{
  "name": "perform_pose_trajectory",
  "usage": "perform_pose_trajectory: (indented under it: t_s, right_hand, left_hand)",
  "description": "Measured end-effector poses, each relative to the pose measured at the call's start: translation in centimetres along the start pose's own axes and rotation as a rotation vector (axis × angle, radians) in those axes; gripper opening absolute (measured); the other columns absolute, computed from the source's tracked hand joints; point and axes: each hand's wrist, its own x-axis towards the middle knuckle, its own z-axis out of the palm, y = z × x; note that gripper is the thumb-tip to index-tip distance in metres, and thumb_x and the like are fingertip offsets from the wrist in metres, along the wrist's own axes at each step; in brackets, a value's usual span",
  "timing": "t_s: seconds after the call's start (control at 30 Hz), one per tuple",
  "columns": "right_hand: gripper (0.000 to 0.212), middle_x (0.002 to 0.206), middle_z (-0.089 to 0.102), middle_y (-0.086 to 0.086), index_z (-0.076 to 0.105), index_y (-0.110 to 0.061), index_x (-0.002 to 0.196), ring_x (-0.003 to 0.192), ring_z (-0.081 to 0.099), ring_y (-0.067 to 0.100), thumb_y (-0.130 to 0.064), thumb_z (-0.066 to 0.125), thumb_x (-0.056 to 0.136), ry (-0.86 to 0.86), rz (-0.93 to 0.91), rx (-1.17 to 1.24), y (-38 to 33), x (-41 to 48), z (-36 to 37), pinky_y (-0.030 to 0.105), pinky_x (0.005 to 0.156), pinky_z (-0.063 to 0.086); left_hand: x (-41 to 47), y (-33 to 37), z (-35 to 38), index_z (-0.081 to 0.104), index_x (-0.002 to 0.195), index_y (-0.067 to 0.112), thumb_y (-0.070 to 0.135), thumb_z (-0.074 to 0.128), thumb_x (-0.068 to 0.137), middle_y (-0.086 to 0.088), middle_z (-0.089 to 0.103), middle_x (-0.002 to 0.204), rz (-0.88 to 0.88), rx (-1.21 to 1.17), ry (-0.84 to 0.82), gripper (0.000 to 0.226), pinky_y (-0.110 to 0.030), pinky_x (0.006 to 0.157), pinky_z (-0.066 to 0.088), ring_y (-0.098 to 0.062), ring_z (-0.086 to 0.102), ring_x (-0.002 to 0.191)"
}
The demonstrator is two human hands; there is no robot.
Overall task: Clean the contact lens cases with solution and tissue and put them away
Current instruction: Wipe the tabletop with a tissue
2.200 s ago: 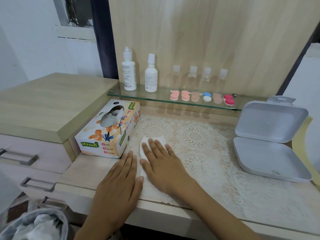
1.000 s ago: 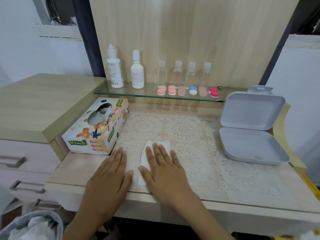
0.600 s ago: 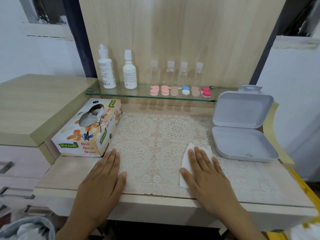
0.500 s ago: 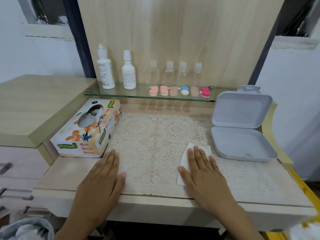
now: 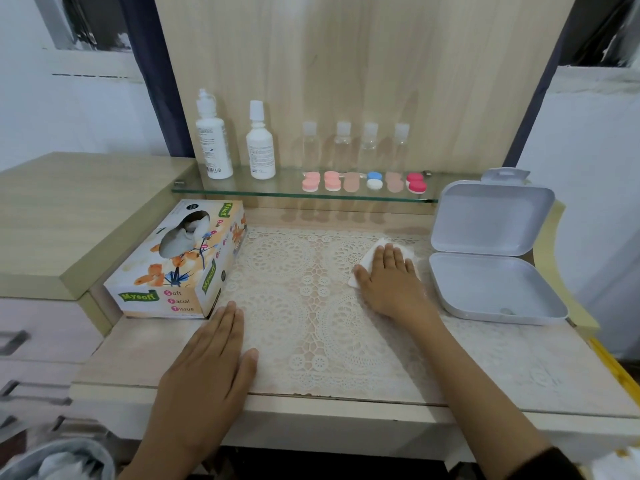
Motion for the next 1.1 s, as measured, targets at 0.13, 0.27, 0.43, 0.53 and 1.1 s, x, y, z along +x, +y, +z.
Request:
perform_pose_trajectory:
  t_s: [0.13,0.27,0.43,0.53,1.1]
  right_hand:
    - [0.068,0.158,-0.012,0.017,-0.009,-0.001,0.149,0.146,-0.012,0.028,-0.047,0.008,0.101,-0.010,0.041,-0.032,-1.8,1.6,0.0,0.042,0.119,-0.005]
    - [0.067,0.157,-0.014,0.016,-0.010,-0.003,0.149,0.146,-0.013,0.029,-0.046,0.007,0.101,-0.029,-0.001,-0.046,-4.3,2.3,0.3,0.042,0.119,-0.005]
    - [0.066,0.158,-0.014,0.015,-0.010,-0.005,0.149,0.146,-0.014,0.029,-0.046,0.007,0.101,-0.031,-0.112,-0.042,-7.9,2.3,1.0,0.043,0.119,-0.007]
    - [0.064,0.158,-0.014,0.014,-0.010,-0.007,0.150,0.145,-0.015,0.028,-0.045,0.007,0.101,-0.031,-0.209,-0.027,-10.1,1.6,1.6,0.043,0.118,-0.008]
    - [0.067,0.159,-0.012,0.007,-0.008,-0.017,0.152,0.146,-0.011,0.019,-0.055,0.008,0.098,0.003,-0.226,-0.049,-1.7,-0.7,0.6,0.039,0.120,-0.005]
  left_hand:
    - [0.0,-0.1,0.1,0.041,0.139,0.004,0.045,0.025,0.095,-0.003,0.038,0.146,0.005,0.008,0.014,0.062,-0.010,0.109,0.001,-0.009,0.032,0.133]
    - [0.0,0.0,0.1,0.044,0.137,0.004,0.044,0.026,0.095,-0.004,0.041,0.144,-0.002,0.014,0.011,0.061,-0.010,0.109,0.002,-0.010,0.035,0.132]
    - [0.0,0.0,0.2,0.043,0.138,0.005,0.045,0.023,0.095,-0.004,0.041,0.144,0.001,0.027,0.006,0.062,-0.012,0.109,0.003,-0.012,0.035,0.133]
    - [0.1,-0.1,0.4,0.041,0.139,0.006,0.045,0.023,0.095,-0.004,0.040,0.145,0.000,0.026,0.016,0.062,-0.012,0.109,0.003,-0.011,0.034,0.133]
    - [0.0,0.0,0.2,0.036,0.142,0.010,0.048,0.022,0.094,0.001,0.034,0.148,-0.004,-0.020,0.036,0.063,-0.007,0.108,-0.001,-0.006,0.029,0.136]
